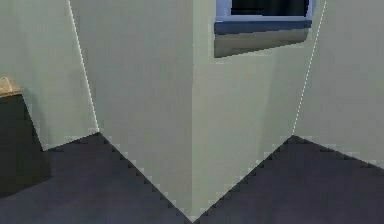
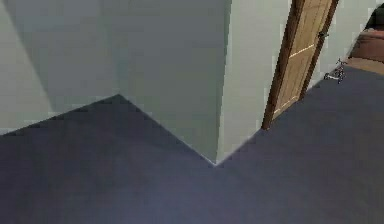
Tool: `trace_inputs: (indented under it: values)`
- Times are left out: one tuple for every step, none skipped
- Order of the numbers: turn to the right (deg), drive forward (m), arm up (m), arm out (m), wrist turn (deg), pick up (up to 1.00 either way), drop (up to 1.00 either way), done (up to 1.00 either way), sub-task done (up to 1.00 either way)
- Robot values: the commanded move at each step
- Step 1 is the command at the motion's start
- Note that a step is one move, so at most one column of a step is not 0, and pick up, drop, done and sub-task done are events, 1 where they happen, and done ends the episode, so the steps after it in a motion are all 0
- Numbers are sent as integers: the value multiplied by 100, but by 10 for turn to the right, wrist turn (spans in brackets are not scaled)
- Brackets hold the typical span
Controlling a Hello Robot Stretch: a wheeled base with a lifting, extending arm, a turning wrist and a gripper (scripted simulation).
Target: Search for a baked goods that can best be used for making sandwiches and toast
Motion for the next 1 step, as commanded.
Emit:
trace_inputs:
  values:
    - [-390,0,0,0,0,0,0,0,0]
